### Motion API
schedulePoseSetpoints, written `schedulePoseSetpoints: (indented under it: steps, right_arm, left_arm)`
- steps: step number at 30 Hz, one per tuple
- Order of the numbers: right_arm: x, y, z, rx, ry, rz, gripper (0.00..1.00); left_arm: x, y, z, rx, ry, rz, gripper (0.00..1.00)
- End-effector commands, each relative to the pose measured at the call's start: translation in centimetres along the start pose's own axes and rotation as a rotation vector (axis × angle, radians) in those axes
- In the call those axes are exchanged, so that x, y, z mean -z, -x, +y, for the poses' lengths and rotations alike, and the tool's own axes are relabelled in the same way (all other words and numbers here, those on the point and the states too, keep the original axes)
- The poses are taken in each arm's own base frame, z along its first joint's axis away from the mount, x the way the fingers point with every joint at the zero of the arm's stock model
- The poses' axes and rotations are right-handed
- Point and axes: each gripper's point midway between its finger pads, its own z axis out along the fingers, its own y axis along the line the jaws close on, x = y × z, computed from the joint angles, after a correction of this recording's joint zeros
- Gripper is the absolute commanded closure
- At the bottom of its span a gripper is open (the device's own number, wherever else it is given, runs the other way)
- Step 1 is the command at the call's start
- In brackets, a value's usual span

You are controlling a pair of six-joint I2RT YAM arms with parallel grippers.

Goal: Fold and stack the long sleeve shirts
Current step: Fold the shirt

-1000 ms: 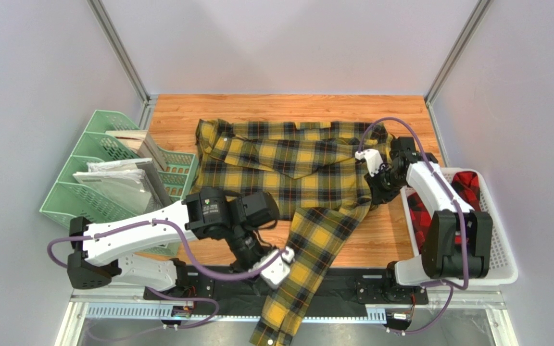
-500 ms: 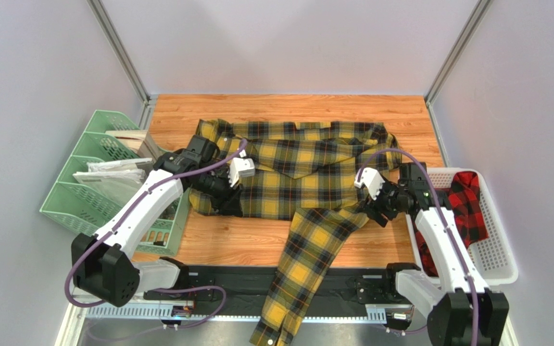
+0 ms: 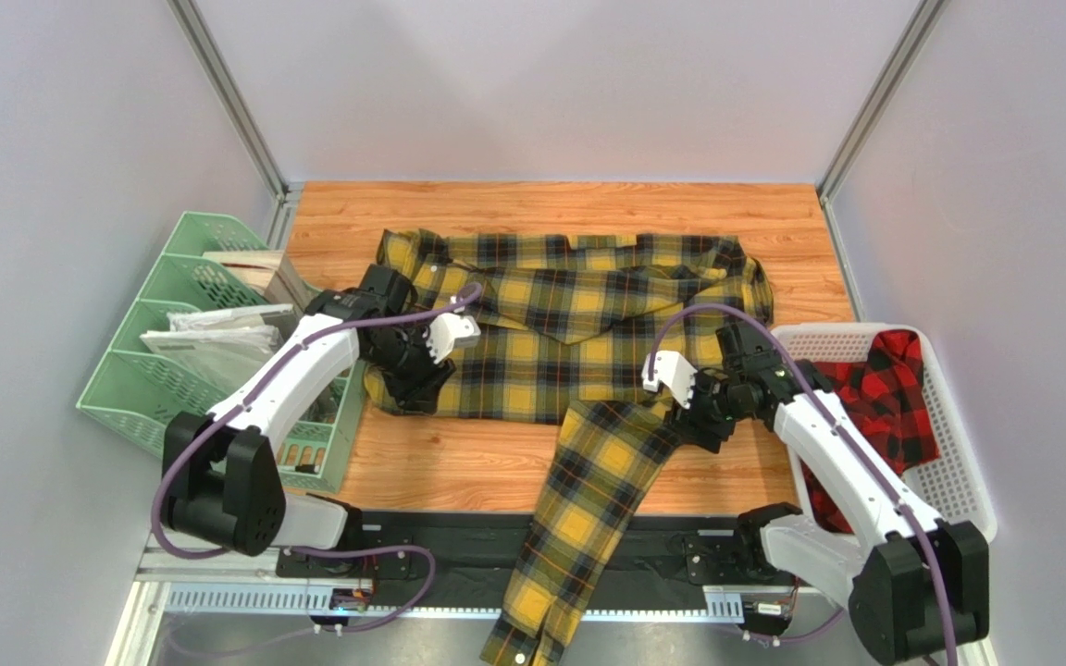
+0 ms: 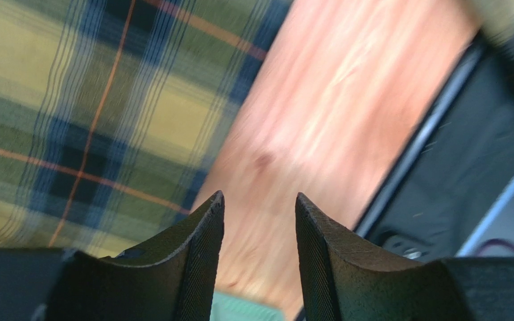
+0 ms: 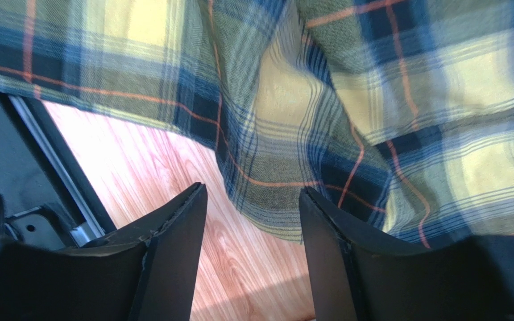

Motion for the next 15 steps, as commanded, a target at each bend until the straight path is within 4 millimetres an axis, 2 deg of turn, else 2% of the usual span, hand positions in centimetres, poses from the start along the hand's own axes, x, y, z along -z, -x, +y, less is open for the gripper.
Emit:
schedulePoseSetpoints:
  steps: [1, 4, 9, 11, 12, 14, 15]
  right_arm:
    - [-1.1, -1.2, -1.6, -0.002, -0.043, 0.067, 0.45]
    - [-1.7, -1.3, -2.1, -0.014, -0.043, 0.080, 0.46]
    - [-2.8, -1.9, -2.6, -0.009, -0.051, 0.101, 0.54]
    - [-3.0, -2.0, -2.6, -0.012, -0.049, 0.107, 0.60]
    - [-3.2, -2.0, -2.7, -0.013, -0.050, 0.110, 0.68]
    - [-3.3, -2.1, -2.9, -0.011, -0.057, 0.121, 0.78]
    - [-3.2, -2.4, -2.9, -0.012, -0.058, 0.132, 0.87]
  left_arm:
    - [-0.2, -3.1, 5.1, -0.237, 0.162, 0.184, 0.51]
    - [-0.5, -4.5, 6.6, -0.344, 0.164, 0.280, 0.53]
    - [-1.2, -7.0, 7.1, -0.457, 0.123, 0.389, 0.53]
    - [-1.7, -8.4, 7.2, -0.486, 0.103, 0.434, 0.53]
    - [-2.1, -8.9, 7.1, -0.491, 0.095, 0.442, 0.53]
    - [-2.6, -9.3, 7.1, -0.494, 0.085, 0.449, 0.52]
    - [-3.0, -9.6, 7.3, -0.492, 0.090, 0.450, 0.52]
